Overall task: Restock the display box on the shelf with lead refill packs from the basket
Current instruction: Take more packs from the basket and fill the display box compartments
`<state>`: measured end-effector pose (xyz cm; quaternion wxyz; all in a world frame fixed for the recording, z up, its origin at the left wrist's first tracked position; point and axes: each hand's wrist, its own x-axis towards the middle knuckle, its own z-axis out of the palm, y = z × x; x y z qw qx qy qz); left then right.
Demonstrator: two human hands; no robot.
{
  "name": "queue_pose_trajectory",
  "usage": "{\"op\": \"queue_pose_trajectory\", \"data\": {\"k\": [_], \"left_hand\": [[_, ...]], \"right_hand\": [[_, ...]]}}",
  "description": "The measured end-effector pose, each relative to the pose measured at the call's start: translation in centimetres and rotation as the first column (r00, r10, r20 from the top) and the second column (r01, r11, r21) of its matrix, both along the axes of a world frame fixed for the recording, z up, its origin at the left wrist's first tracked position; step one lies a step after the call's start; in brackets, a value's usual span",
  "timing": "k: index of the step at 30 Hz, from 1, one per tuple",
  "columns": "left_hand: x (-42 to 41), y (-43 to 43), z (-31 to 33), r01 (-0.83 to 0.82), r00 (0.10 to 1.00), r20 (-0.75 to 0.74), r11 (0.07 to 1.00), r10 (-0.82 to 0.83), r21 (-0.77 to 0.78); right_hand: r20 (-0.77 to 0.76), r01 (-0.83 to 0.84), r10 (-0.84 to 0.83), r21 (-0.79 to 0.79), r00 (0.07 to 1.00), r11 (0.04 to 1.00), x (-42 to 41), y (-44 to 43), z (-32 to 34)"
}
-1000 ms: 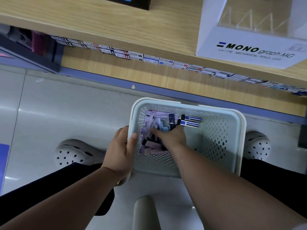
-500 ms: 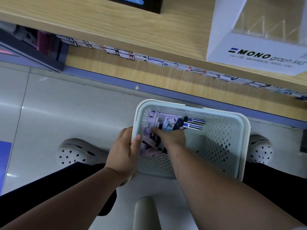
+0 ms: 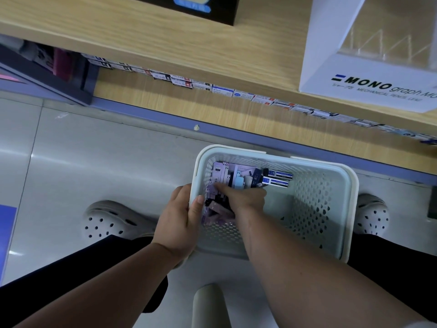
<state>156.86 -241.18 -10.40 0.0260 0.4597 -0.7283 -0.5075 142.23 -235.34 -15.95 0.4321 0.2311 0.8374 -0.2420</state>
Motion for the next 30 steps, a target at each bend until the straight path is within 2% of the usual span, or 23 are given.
{"op": "queue_pose_trajectory", "data": {"k": [5, 10, 14, 25, 30], "left_hand": [[-0.1, 0.0, 0.0, 0.001, 1.0, 0.009, 1.0, -0.002, 0.001], [0.0, 0.1, 0.0, -0.013, 1.0, 0.016, 1.0, 0.013, 0.013], [-0.1, 0.1, 0.1, -0.013, 1.0, 0.019, 1.0, 0.013, 0.012], [0.0, 0.0, 0.4, -0.009, 0.999, 0.045, 0.999, 0.007, 0.05], [0.1, -0.2, 0.3, 0.001, 0.999, 0.05, 0.998, -0.004, 0.061]], "right_hand": [[0.006, -0.124, 0.124, -0.021, 0.992, 0.992, 0.4, -0.5, -1.7], [-0.016, -0.21, 0.21, -0.011, 0.978, 0.978, -0.1, -1.2, 0.1], [-0.03, -0.22, 0.218, -0.045, 0.975, 0.975, -0.3, -0.7, -0.1], [-0.008, -0.082, 0.081, -0.131, 0.997, 0.988, -0.3, -0.6, -0.4], [0.038, -0.131, 0.141, -0.187, 0.989, 0.974, -0.7, -1.3, -0.2]]}}
